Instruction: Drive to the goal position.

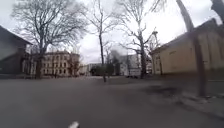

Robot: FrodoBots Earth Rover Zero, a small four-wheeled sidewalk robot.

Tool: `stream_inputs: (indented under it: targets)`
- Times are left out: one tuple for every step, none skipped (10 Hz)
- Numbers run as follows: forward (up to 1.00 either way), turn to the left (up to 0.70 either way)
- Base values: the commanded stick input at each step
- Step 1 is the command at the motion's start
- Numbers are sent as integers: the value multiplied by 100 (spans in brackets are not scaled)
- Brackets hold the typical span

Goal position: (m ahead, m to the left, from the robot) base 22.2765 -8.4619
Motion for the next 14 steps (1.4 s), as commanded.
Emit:
stream_inputs:
  targets:
    - [100, 0]
    - [100, 0]
    - [100, 0]
    - [100, 0]
    - [100, 0]
    - [100, -2]
    - [100, -19]
    - [100, -36]
    - [100, -39]
    - [100, -40]
    - [100, -40]
    - [100, -40]
    - [100, -38]
    - [100, -31]
